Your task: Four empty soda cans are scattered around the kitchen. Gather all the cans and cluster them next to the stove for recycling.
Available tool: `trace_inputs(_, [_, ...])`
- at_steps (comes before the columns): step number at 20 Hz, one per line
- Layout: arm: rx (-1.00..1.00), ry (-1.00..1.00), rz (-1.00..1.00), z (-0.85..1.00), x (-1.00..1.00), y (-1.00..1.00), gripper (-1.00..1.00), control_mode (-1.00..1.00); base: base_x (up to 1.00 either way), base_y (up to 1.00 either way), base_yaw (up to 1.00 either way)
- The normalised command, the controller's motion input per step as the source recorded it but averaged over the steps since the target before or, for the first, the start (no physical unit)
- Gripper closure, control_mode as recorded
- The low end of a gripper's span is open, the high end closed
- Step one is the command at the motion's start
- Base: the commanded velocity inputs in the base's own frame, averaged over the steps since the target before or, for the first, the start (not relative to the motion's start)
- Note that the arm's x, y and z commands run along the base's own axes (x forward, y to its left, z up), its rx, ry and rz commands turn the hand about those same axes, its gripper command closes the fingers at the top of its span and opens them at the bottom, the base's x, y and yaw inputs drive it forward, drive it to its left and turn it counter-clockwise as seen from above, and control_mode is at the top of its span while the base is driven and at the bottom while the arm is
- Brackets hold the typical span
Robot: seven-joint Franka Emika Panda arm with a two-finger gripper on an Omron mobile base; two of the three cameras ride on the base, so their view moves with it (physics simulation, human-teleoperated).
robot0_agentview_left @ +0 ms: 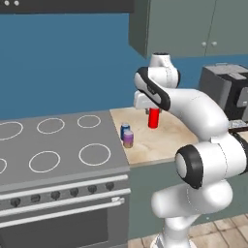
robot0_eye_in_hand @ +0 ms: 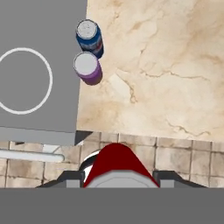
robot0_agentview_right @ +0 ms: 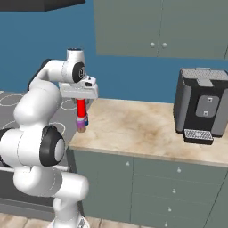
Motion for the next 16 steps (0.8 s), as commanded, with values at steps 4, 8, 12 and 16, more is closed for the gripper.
trace_inputs(4, [0.00, 0.00, 0.00, 0.00, 0.00, 0.00, 1.00, 1.00, 0.55, 0.41, -0.01])
trace_inputs(8, [0.00, 0.00, 0.00, 0.00, 0.00, 0.00, 1.00, 1.00, 0.23, 0.21, 0.00])
trace_inputs(12, [0.00, 0.00, 0.00, 0.00, 0.00, 0.00, 1.00, 1.00, -0.02, 0.00, 0.00])
trace_inputs(16, [0.00, 0.01, 0.00, -0.08, -0.06, 0.00, 1.00, -1.00, -0.03, 0.00, 0.00])
